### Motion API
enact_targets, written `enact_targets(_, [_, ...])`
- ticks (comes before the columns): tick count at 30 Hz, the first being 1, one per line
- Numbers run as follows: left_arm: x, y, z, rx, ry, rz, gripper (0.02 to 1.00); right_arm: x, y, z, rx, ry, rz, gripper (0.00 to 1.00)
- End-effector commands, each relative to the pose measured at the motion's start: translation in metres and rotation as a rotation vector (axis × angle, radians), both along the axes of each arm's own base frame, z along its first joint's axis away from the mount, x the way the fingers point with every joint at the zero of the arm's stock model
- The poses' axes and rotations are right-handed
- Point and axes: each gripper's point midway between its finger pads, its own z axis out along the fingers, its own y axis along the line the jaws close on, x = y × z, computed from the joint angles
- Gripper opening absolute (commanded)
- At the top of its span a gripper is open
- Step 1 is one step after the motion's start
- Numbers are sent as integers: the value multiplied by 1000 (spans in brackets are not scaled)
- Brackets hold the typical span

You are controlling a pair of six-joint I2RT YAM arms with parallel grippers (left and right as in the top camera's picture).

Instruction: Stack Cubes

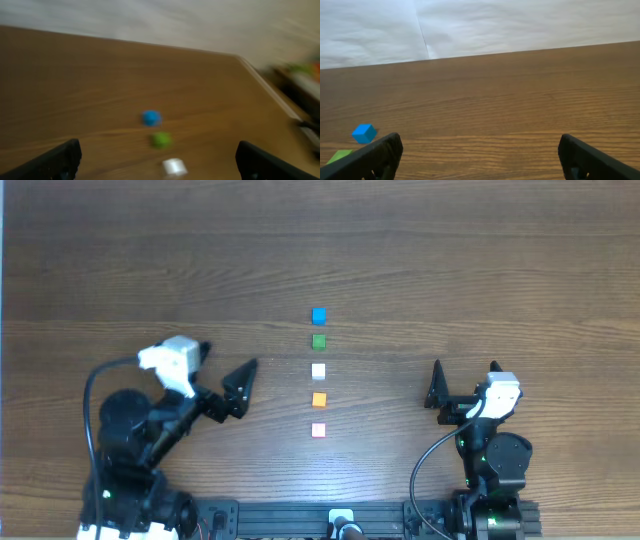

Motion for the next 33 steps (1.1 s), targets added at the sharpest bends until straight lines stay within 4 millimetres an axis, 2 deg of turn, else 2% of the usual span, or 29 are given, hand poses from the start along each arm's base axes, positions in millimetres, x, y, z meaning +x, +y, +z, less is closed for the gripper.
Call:
enact_targets(1, [-14, -80, 47, -10, 83, -309, 998, 0, 0, -1, 5, -1, 2, 993])
enact_targets(4, [-15, -115, 50, 4, 165, -341, 998, 0, 0, -1, 5, -1, 2, 991])
enact_targets(6, [-15, -134, 39, 13, 256, -317, 998, 0, 0, -1, 5, -1, 2, 991])
enact_targets(9, [-20, -156, 4, 21, 419, -265, 998, 0, 0, -1, 5, -1, 2, 993])
enact_targets(11, [-29, -163, -31, 45, 563, -197, 998, 0, 0, -1, 5, -1, 2, 993])
enact_targets(14, [-45, -164, -73, 111, 727, -113, 1000, 0, 0, -1, 5, -1, 2, 993])
enact_targets(17, [-61, -163, -103, 174, 841, -69, 1000, 0, 0, -1, 5, -1, 2, 991])
enact_targets(23, [-85, -166, -146, 247, 993, 22, 998, 0, 0, -1, 5, -1, 2, 993])
enact_targets(28, [-90, -159, -177, 295, 1078, 120, 998, 0, 0, -1, 5, -1, 2, 991])
enact_targets(33, [-94, -151, -198, 342, 1132, 182, 996, 0, 0, -1, 5, -1, 2, 991])
